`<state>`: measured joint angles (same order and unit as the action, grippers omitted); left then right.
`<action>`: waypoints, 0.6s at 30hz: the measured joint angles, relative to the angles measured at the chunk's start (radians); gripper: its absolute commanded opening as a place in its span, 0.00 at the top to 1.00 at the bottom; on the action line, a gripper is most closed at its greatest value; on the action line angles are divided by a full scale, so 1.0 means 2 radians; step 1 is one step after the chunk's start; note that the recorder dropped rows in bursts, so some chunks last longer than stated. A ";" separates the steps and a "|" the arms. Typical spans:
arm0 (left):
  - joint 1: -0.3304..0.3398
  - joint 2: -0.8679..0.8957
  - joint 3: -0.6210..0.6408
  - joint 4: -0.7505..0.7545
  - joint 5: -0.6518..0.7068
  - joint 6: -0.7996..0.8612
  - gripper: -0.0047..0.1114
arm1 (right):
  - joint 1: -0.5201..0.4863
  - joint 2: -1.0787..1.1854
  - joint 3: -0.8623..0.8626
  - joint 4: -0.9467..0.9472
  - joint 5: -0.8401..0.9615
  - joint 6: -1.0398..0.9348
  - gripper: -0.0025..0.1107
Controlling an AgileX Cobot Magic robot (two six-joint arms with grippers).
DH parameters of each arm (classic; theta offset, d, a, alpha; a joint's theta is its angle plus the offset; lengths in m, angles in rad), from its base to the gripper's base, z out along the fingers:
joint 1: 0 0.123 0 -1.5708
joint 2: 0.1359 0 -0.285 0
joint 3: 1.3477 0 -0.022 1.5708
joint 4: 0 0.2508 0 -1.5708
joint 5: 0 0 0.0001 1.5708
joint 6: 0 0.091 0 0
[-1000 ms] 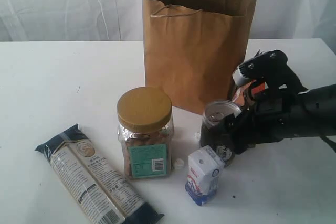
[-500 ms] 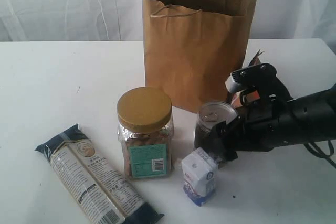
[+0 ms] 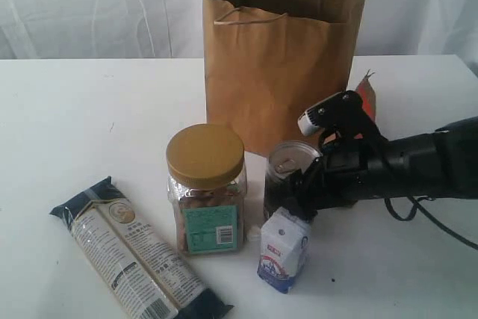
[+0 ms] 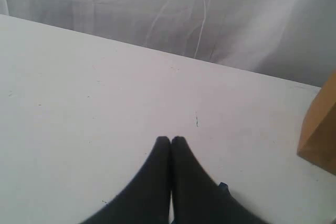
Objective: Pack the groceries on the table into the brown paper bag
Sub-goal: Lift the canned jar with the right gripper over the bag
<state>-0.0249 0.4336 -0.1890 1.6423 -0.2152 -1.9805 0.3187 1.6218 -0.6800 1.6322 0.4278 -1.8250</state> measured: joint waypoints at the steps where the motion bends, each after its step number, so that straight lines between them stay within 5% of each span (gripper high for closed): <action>1: 0.000 0.000 0.000 0.000 0.000 0.000 0.96 | 0.000 0.004 -0.002 0.005 0.000 -0.009 0.65; 5: 0.000 0.000 0.000 0.000 0.000 0.000 0.96 | 0.000 0.004 -0.003 0.009 0.008 -0.013 0.98; 18: 0.000 0.000 0.000 0.002 0.000 0.000 0.96 | 0.000 -0.100 -0.003 -0.009 0.012 -0.004 0.98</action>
<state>-0.0249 0.4336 -0.1890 1.6469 -0.2152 -1.9805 0.3187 1.4211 -0.6866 1.6147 0.4509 -1.8320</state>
